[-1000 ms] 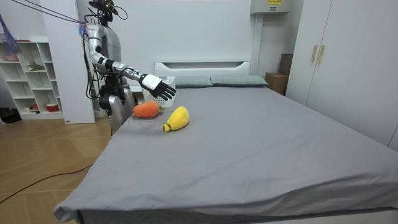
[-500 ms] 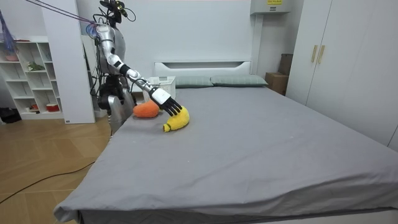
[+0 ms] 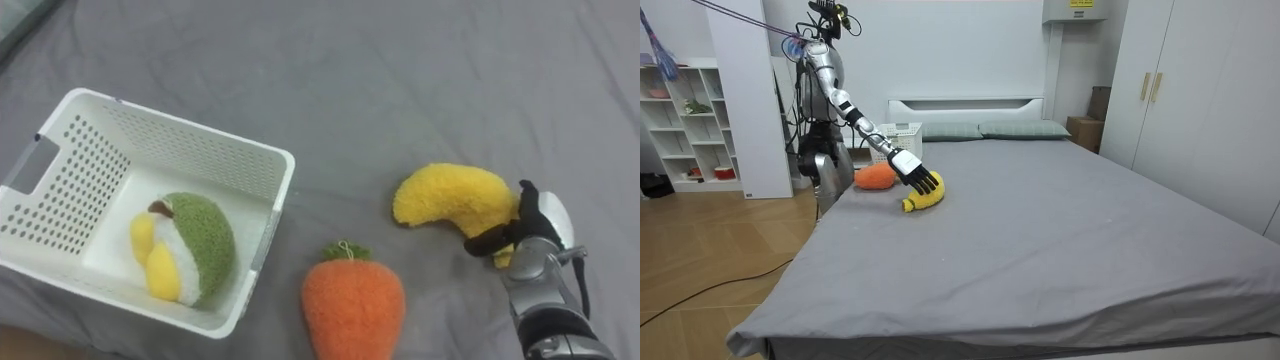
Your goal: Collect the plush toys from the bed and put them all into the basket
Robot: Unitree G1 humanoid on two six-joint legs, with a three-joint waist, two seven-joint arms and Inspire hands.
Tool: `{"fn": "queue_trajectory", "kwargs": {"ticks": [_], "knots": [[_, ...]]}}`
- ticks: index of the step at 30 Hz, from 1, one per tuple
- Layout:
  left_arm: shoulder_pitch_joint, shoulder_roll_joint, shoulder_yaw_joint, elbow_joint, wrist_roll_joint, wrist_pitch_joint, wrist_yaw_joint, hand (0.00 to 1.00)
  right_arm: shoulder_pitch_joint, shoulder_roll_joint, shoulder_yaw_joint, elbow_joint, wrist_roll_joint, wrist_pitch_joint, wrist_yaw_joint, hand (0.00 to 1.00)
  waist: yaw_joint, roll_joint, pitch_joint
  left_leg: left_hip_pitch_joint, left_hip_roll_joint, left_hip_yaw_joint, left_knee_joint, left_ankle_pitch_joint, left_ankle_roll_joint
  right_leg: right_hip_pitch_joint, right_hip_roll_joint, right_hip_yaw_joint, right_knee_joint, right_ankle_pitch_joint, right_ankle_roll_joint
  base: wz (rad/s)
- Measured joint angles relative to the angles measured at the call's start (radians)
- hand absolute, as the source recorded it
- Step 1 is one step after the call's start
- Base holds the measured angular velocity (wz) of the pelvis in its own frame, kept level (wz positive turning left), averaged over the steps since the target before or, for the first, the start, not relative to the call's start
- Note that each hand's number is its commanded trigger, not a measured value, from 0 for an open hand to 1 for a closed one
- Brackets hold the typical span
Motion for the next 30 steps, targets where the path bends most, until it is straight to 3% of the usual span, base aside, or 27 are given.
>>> {"fn": "queue_trajectory", "kwargs": {"ticks": [7, 14, 16, 17, 24, 30], "knots": [[-0.001, 0.0, -0.009, -0.004, -0.001, -0.004, -0.001, 0.0, -0.021, -0.024, 0.001, 0.019, 0.0, -0.002, -0.027, 0.0, 0.003, 0.002, 0.0014, -0.01, 0.0, -0.011, 0.0, 0.005, -0.002, -0.004, -0.001, -0.018, 0.0, 0.002, -0.003, 0.06], [-0.006, 0.004, -0.019, 0.001, -0.008, -0.017, -0.001, 0.0, -0.037, -0.044, 0.048, 0.074, 0.041, -0.003, -0.028, 0.0, 0.028, 0.014, 0.0115, -0.014, -0.001, -0.01, 0.0, 0.008, -0.002, -0.009, -0.001, -0.016, -0.001, 0.004, -0.007, 0.0], [-0.006, 0.006, -0.019, 0.003, -0.008, -0.017, -0.001, 0.0, -0.039, -0.044, 0.048, 0.075, 0.041, -0.003, -0.028, 0.76, 0.032, 0.015, 0.0112, -0.025, -0.001, -0.011, 0.001, 0.011, -0.003, -0.02, -0.001, -0.016, 0.0, 0.006, -0.01, 0.02], [-0.006, 0.007, -0.019, 0.003, -0.008, -0.017, -0.001, 0.0, -0.041, -0.044, 0.048, 0.075, 0.041, -0.003, -0.028, 1.0, 0.032, 0.016, 0.012, -0.033, -0.002, -0.014, 0.001, 0.013, -0.003, -0.026, -0.001, -0.018, -0.001, 0.007, -0.011, 0.07], [-0.007, 0.007, -0.041, 0.003, -0.041, -0.012, -0.002, 0.0, -0.044, -0.049, 0.077, 0.117, 0.044, -0.003, -0.028, 1.0, 0.047, 0.025, 0.0102, -0.047, -0.002, -0.019, 0.003, 0.017, -0.003, -0.037, -0.002, -0.024, -0.001, 0.008, -0.013, 0.01], [-0.007, 0.008, -0.043, 0.001, -0.068, -0.01, -0.002, 0.0, -0.045, -0.079, 0.077, 0.128, 0.044, 0.0, -0.033, 1.0, 0.051, 0.032, 0.0096, -0.052, -0.003, -0.023, 0.005, 0.019, -0.004, -0.04, -0.009, -0.028, 0.0, 0.008, -0.013, 0.01]]}}
